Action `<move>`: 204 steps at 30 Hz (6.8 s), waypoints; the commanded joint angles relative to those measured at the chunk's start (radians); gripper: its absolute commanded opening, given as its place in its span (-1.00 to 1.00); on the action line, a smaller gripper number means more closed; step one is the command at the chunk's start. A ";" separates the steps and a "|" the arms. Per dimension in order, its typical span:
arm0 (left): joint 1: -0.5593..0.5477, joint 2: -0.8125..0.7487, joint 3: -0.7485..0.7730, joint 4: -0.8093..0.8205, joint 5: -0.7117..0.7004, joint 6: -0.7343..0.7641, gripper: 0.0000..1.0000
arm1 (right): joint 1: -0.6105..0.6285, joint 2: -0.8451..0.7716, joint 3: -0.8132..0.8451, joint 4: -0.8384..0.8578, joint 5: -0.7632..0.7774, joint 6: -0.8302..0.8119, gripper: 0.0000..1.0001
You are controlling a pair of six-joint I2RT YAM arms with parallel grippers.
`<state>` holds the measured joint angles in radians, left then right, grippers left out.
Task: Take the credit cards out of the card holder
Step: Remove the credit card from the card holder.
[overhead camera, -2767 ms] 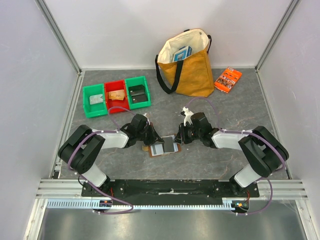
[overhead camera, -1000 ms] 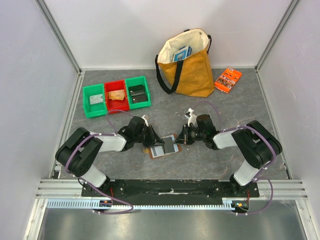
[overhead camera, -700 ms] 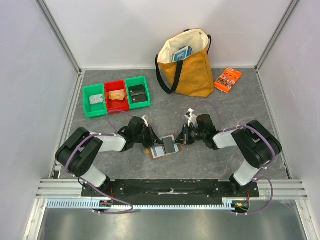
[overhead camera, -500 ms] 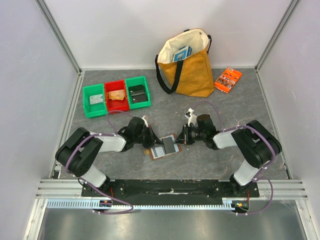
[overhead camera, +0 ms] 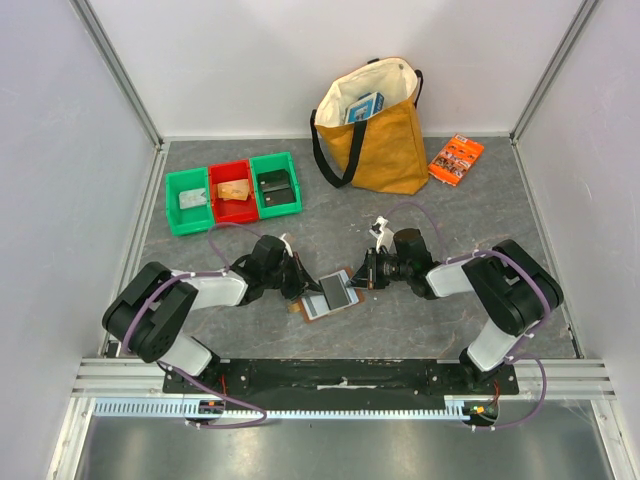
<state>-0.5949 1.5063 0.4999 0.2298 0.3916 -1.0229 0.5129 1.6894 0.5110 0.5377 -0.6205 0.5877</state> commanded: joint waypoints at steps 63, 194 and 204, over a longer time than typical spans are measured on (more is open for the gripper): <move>0.009 -0.032 -0.014 -0.006 -0.017 -0.017 0.01 | -0.002 0.072 0.069 -0.266 0.108 -0.150 -0.97; 0.004 -0.478 0.253 -0.201 -0.139 0.036 -0.97 | 0.766 -0.327 0.261 -0.119 1.434 -0.958 0.03; 0.210 -0.561 0.181 -0.159 0.042 0.334 -0.96 | 0.713 -0.574 0.170 -0.264 1.213 -0.738 0.92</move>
<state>-0.4362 0.9775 0.6933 0.0113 0.3344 -0.8860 1.2514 1.2171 0.7082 0.3279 0.7086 -0.2810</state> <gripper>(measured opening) 0.024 0.906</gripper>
